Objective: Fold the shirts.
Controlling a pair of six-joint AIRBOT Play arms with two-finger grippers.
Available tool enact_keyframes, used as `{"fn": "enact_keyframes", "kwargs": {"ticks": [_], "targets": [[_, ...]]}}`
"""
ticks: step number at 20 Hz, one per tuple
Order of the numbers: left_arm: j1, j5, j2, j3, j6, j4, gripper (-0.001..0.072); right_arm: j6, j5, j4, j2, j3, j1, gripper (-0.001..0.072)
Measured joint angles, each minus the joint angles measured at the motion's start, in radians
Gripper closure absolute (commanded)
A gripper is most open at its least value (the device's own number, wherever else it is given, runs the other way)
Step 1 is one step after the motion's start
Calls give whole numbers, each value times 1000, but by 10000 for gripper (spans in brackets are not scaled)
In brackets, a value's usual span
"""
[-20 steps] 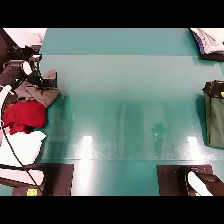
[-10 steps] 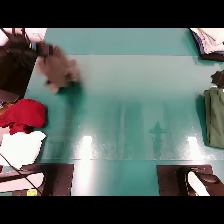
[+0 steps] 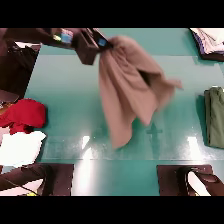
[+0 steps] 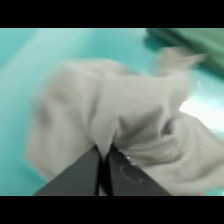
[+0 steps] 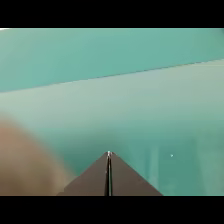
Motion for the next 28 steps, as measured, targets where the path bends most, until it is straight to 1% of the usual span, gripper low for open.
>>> {"fn": "enact_keyframes", "kwargs": {"ticks": [1,2,3,4,8,10,12,14,17,19,23,25,28], "targets": [[-9,-3,-27,2,-7,26,683,0,31,0,-26,34,0,693],[-13,-6,-58,3,-23,52,543,-2,68,1,-55,71,0,692],[-15,-8,-90,3,-43,76,240,-5,104,3,-83,105,0,693],[-14,-3,-124,5,-69,101,118,-10,140,4,-107,133,0,692],[34,-37,-219,6,-204,185,119,-35,253,5,-177,198,0,692],[85,-104,-235,6,-258,203,119,-49,284,5,-194,210,0,693],[137,-200,-238,-9,-303,212,119,-56,299,4,-203,215,0,693],[167,-264,-225,-74,-333,220,119,-60,305,4,-209,218,0,692],[183,-282,-170,-263,-355,219,119,-64,309,1,-212,220,0,692],[190,-258,-113,-433,-362,221,119,-73,310,0,-213,220,0,692],[193,-125,4,-769,-368,214,119,-79,312,-1,-214,220,0,693],[194,-53,32,-882,-349,169,119,-80,312,-1,-214,220,0,693],[193,40,51,-985,-315,103,120,-81,314,-1,-214,220,0,693]]}}
